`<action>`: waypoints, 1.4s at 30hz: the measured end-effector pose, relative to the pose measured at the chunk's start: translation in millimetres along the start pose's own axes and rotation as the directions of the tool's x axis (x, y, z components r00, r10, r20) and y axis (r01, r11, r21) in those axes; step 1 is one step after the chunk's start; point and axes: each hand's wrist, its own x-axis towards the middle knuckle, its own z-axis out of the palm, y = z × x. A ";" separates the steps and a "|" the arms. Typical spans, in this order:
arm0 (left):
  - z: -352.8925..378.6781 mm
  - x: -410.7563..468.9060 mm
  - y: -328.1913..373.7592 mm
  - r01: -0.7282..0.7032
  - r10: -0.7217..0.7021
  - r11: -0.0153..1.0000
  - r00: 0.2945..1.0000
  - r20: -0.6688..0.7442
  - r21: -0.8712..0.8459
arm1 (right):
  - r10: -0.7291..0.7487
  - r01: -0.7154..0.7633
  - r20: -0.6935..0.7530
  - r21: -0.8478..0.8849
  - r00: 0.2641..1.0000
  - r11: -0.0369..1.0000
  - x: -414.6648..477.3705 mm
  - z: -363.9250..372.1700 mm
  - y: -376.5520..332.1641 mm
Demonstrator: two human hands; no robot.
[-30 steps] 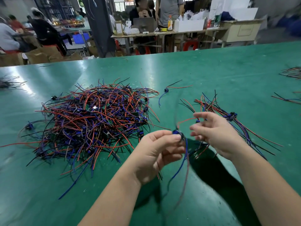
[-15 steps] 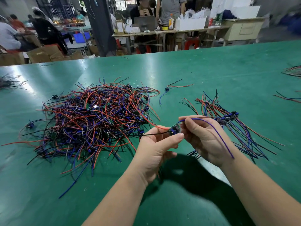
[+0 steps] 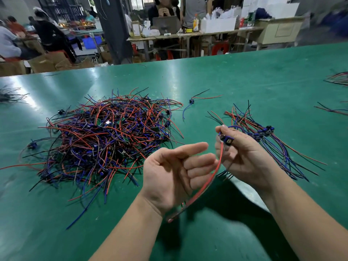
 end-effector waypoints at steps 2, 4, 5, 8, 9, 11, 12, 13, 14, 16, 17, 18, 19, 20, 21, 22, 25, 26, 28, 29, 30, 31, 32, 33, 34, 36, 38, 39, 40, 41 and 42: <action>2.4 0.8 0.1 0.045 -0.037 0.993 0.996 -0.078 0.107 | 0.014 -0.014 0.008 0.051 1.000 0.999 0.5 -1.7 -2.8; 6.0 4.5 -4.2 0.085 -0.023 0.953 0.978 -0.209 0.292 | 0.009 -0.007 0.030 -0.038 1.000 0.999 -0.6 -4.2 -4.7; 7.4 6.6 -8.0 0.099 0.003 0.919 0.966 -0.258 0.381 | 0.009 -0.001 0.055 -0.146 0.998 0.989 -2.1 -5.6 -5.2; 6.2 9.8 -22.0 0.090 0.083 0.835 0.955 -0.285 0.543 | 0.065 0.015 0.153 -0.470 0.986 0.883 -5.8 -10.2 -6.4; 4.8 10.2 -25.1 0.086 0.089 0.827 0.956 -0.281 0.556 | 0.074 0.022 0.155 -0.542 0.985 0.840 -6.1 -12.1 -7.2; 2.2 10.3 -27.3 0.100 0.082 0.822 0.954 -0.290 0.561 | 0.048 0.038 0.122 -0.617 0.991 0.786 -5.0 -14.6 -9.1; 0.9 10.1 -27.1 0.112 0.074 0.817 0.953 -0.294 0.566 | 0.016 0.047 0.097 -0.613 0.995 0.789 -3.8 -15.4 -9.7; 0.1 9.8 -27.0 0.129 0.057 0.807 0.954 -0.294 0.576 | -0.031 0.061 0.061 -0.585 0.998 0.809 -2.0 -16.1 -10.6; 0.1 9.1 -26.7 0.154 0.029 0.794 0.957 -0.288 0.589 | -0.094 0.085 0.011 -0.551 0.995 0.830 0.8 -18.0 -12.5; 0.7 7.5 -27.1 0.212 -0.041 0.756 0.960 -0.278 0.619 | -0.220 0.136 -0.117 -0.494 0.968 0.859 5.3 -22.7 -19.6; 0.7 7.2 -27.3 0.237 -0.071 0.738 0.958 -0.276 0.632 | -0.266 0.156 -0.182 -0.464 0.947 0.872 7.0 -26.0 -23.3; 0.6 7.1 -27.7 0.255 -0.094 0.724 0.957 -0.274 0.641 | -0.298 0.174 -0.239 -0.432 0.924 0.885 8.2 -30.0 -26.3; 0.3 7.1 -27.5 0.265 -0.107 0.714 0.956 -0.273 0.648 | -0.318 0.189 -0.285 -0.402 0.904 0.896 9.0 -32.9 -27.6; -0.2 7.2 -27.5 0.269 -0.110 0.709 0.955 -0.274 0.652 | -0.329 0.203 -0.315 -0.372 0.890 0.906 9.4 -34.8 -27.4; -0.6 6.8 -26.9 0.271 -0.107 0.706 0.954 -0.279 0.654 | -0.334 0.220 -0.328 -0.337 0.884 0.915 9.9 -35.5 -26.3; -0.9 6.5 -26.2 0.270 -0.095 0.707 0.952 -0.290 0.654 | -0.340 0.247 -0.333 -0.292 0.880 0.924 10.5 -35.5 -25.2; -1.8 7.0 -22.9 0.223 0.020 0.741 0.935 -0.353 0.633 | -0.387 0.334 -0.380 -0.200 0.840 0.921 12.2 -33.7 -28.4; -3.0 8.2 -21.5 0.190 0.081 0.764 0.920 -0.383 0.617 | -0.408 0.343 -0.398 -0.226 0.822 0.912 11.5 -32.7 -30.2; -5.2 11.2 -18.7 0.120 0.187 0.801 0.881 -0.436 0.586 | -0.454 0.329 -0.333 -0.369 0.826 0.869 6.8 -28.8 -30.2; -6.3 12.5 -17.9 0.092 0.222 0.814 0.863 -0.453 0.574 | -0.464 0.327 -0.218 -0.463 0.859 0.824 3.8 -25.6 -26.5; -7.0 13.4 -17.9 0.067 0.247 0.825 0.851 -0.464 0.562 | -0.432 0.331 -0.061 -0.551 0.900 0.766 0.0 -21.7 -20.6; -7.5 14.1 -18.3 0.047 0.261 0.836 0.842 -0.472 0.547 | -0.355 0.333 0.094 -0.622 0.930 0.708 -3.5 -16.7 -13.3; -8.7 14.9 -19.3 0.033 0.270 0.841 0.839 -0.472 0.541 | -0.263 0.333 0.209 -0.685 0.942 0.648 -6.6 -11.8 -5.6; -10.1 15.2 -20.3 0.029 0.279 0.832 0.840 -0.464 0.554 | -0.194 0.341 0.281 -0.741 0.940 0.578 -8.5 -8.8 2.1; -11.4 15.4 -21.4 0.029 0.295 0.810 0.843 -0.450 0.585 | -0.174 0.363 0.319 -0.784 0.932 0.504 -9.0 -6.9 8.7; -12.9 16.2 -22.2 0.014 0.316 0.784 0.851 -0.419 0.620 | -0.238 0.428 0.359 -0.807 0.902 0.407 -5.8 -6.9 14.5; -10.3 16.7 -21.5 -0.005 0.290 0.815 0.870 -0.400 0.579 | -0.359 0.498 0.373 -0.781 0.856 0.377 -1.7 -10.6 12.4; -8.5 17.3 -20.6 -0.005 0.276 0.827 0.876 -0.397 0.562 | -0.443 0.525 0.351 -0.767 0.825 0.369 0.2 -13.3 9.5; -7.0 17.7 -19.8 -0.001 0.268 0.831 0.878 -0.398 0.556 | -0.532 0.546 0.314 -0.758 0.786 0.358 2.3 -16.6 5.7; -6.6 18.0 -19.7 0.001 0.262 0.834 0.879 -0.398 0.552 | -0.611 0.559 0.273 -0.755 0.743 0.343 4.2 -20.0 1.5; -7.0 18.0 -20.3 0.005 0.258 0.835 0.879 -0.400 0.550 | -0.674 0.562 0.233 -0.762 0.701 0.321 5.6 -23.2 -2.5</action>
